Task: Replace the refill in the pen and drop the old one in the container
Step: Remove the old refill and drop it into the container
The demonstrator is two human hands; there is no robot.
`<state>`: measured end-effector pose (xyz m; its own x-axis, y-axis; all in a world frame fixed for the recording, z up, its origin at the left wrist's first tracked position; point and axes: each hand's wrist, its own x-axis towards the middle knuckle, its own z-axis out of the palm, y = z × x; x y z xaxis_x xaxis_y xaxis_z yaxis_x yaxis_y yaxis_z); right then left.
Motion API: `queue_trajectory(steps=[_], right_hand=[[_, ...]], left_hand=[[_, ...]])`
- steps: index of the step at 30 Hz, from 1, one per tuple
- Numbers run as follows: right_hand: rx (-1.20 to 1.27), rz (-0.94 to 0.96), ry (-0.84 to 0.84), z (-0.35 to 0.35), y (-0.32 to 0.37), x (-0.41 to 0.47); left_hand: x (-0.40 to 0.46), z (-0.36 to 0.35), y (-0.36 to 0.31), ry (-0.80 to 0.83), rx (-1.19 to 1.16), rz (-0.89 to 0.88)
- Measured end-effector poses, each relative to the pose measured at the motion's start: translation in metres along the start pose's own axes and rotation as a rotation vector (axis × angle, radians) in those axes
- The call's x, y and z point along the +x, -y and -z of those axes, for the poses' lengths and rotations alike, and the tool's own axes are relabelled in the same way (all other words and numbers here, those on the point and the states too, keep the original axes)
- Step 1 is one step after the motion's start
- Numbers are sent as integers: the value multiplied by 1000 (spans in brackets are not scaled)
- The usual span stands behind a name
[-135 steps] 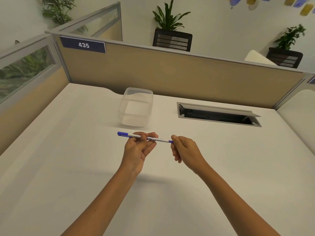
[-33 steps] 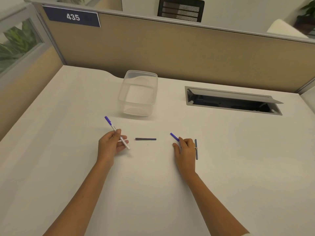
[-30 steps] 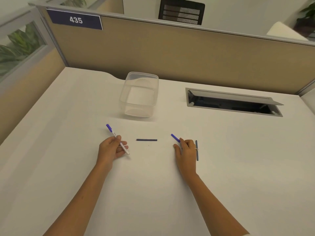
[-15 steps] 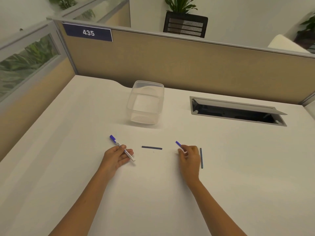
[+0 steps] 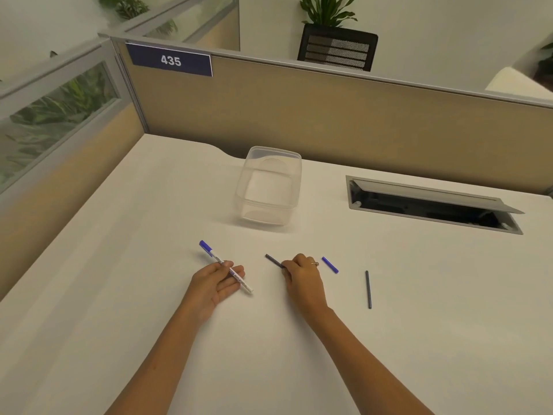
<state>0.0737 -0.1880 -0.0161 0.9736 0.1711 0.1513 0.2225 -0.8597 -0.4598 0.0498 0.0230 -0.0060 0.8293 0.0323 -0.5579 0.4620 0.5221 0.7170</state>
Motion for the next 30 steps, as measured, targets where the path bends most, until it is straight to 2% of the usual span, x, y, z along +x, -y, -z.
queue_trajectory(steps=[4,10,13,16,22,25,30], right_hand=[[65,-33,9,9,5,5],[228,-8,-188,55,42,53],[279,-40,-226,76,59,100],[270,-141,-148,83,68,151],[91,-324,143,51,53,231],[-20,-382,211,29,42,253],[-63,-435,267,8,28,270]], left_hand=[[1,1,-1,24,18,-6],[2,1,-1,0,-29,-27],[7,2,-3,-19,-107,-27],[15,0,-7,-37,-174,-31],[25,0,-11,-67,-187,-21],[27,2,-6,-76,-187,-44],[31,3,-1,-102,-174,-82]])
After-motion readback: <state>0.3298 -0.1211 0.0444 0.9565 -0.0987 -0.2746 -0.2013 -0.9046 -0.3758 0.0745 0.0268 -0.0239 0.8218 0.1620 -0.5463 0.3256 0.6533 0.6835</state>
